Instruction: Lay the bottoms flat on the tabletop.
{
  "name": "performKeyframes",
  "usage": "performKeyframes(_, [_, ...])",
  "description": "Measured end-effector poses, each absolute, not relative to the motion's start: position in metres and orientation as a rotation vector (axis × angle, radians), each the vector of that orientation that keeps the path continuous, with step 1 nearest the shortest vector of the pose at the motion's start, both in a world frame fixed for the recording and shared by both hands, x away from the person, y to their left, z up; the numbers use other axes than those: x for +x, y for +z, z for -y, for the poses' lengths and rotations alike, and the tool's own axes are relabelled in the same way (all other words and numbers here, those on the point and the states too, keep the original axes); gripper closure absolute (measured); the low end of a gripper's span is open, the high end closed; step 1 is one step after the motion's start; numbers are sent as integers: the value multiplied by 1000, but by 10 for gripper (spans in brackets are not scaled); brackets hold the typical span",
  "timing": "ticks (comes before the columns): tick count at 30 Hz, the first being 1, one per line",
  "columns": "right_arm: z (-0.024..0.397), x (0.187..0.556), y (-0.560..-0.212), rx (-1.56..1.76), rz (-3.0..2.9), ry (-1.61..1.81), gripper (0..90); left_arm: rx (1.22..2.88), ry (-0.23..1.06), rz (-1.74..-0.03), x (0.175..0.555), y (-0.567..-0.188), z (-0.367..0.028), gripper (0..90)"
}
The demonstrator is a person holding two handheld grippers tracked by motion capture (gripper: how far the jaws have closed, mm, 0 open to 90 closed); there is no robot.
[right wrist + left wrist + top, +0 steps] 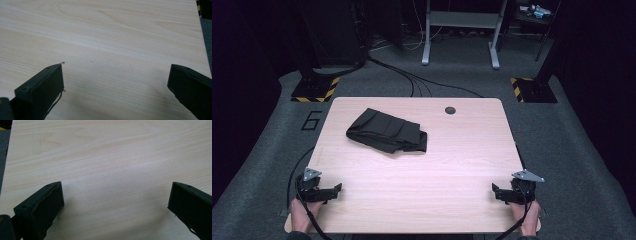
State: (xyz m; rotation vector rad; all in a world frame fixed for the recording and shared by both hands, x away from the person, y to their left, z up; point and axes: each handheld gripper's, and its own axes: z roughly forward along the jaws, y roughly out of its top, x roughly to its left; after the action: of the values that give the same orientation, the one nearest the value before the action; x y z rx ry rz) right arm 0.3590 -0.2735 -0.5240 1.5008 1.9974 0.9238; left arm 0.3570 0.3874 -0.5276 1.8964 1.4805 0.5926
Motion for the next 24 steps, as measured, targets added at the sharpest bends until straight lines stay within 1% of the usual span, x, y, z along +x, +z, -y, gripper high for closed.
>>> performKeyframes(5, [267, 366, -528, 1495, -2043, 892, 0, 1894, 609, -1458, 365, -518, -384, 0])
performKeyframes(11, [266, 367, -529, 1492, -2037, 861, 2, 1903, 623, -1406, 386, -498, -374, 1])
performKeyframes(18, [267, 368, -530, 1506, -2030, 860, 3, 1944, 640, -1333, 420, -470, -355, 1])
performKeyframes(21, [267, 368, -530, 1505, -2029, 860, 4, 1936, 636, -1319, 432, -465, -348, 2])
performKeyframes(24, [267, 368, -530, 1506, -2029, 860, 4, 1971, 628, -1292, 451, -458, -337, 1])
